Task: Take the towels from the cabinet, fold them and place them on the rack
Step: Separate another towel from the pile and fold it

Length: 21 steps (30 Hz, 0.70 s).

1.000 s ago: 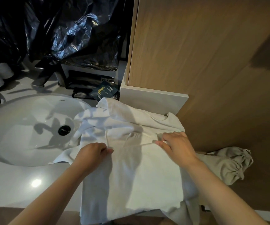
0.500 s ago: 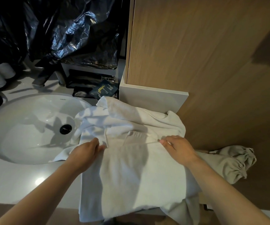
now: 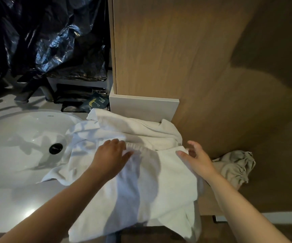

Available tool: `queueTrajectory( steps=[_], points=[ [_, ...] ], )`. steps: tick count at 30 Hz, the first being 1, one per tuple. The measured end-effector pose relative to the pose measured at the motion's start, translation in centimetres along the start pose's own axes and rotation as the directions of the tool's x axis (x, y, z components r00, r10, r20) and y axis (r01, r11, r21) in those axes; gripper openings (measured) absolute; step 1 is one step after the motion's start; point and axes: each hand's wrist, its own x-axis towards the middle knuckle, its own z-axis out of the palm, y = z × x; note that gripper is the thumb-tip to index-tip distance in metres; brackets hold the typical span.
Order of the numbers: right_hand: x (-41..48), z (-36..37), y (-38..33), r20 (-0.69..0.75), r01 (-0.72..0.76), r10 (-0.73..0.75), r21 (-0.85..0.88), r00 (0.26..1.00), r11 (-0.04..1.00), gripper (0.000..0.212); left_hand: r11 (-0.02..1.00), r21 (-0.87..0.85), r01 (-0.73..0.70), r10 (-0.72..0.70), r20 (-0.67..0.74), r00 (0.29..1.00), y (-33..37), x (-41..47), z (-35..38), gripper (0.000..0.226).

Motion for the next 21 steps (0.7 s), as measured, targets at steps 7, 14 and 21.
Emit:
queueTrajectory(
  steps=[7, 14, 21],
  points=[
    [-6.3, -0.4, 4.1, -0.246, -0.015, 0.017, 0.009, 0.969, 1.000, 0.015, 1.000, -0.020, -0.012, 0.018, 0.298, 0.954, 6.6, 3.5, 3.6, 0.054],
    [-11.4, 0.7, 6.7, -0.071, -0.308, 0.311, 0.044, 0.948, 0.950, 0.043, 0.981, -0.122, 0.149, -0.089, 0.398, 0.913, 7.6, 5.1, 3.7, 0.052],
    [-11.9, 3.4, 7.1, 0.182, -0.435, 0.409, 0.566, 0.894, 0.700, 0.027, 0.938, -0.299, 0.175, -0.044, 0.399, 0.916, 7.8, 4.4, 1.4, 0.039]
  ],
)
